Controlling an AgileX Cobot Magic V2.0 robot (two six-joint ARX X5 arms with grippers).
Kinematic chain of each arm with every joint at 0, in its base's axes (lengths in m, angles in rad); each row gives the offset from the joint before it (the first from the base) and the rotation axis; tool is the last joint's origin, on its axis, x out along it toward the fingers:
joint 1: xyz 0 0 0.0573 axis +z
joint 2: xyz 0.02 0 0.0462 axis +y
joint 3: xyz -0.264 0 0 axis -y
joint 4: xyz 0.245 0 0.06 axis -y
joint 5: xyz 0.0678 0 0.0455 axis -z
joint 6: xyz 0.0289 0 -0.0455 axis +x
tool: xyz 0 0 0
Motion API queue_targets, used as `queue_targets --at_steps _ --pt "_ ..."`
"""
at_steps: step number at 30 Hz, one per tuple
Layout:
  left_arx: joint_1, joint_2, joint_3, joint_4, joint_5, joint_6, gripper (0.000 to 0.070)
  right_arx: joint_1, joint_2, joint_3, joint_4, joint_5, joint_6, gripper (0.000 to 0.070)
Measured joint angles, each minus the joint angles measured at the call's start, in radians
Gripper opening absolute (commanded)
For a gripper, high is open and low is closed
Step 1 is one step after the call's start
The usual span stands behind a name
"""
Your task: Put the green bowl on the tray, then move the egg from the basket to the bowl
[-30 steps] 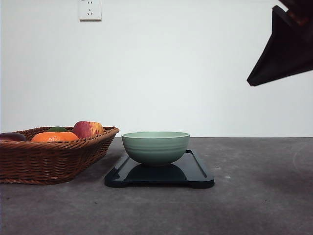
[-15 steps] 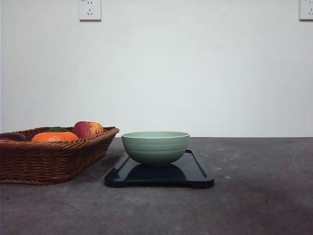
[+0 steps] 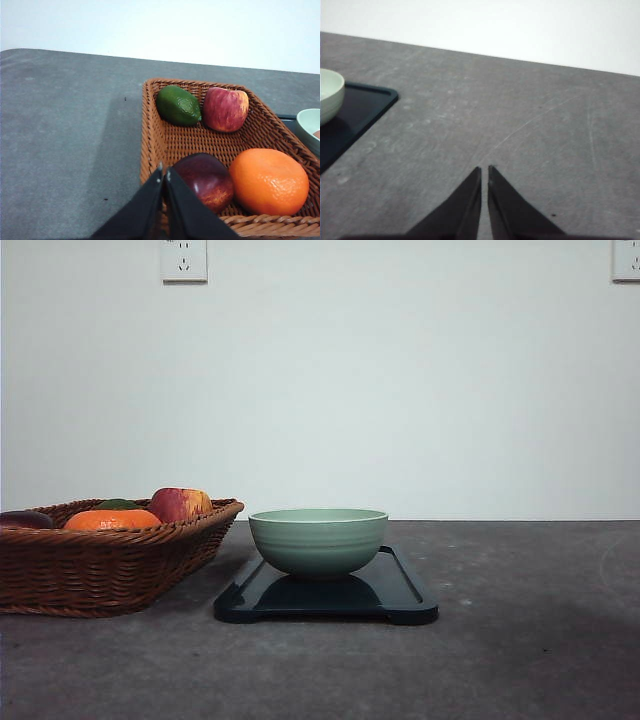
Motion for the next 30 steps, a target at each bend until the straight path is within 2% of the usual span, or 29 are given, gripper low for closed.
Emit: queue_targets --at_steps 30 --pt "0.000 0.000 0.000 0.000 0.000 0.000 0.0000 -0.018 0.000 0.000 0.012 0.007 0.000 0.0016"
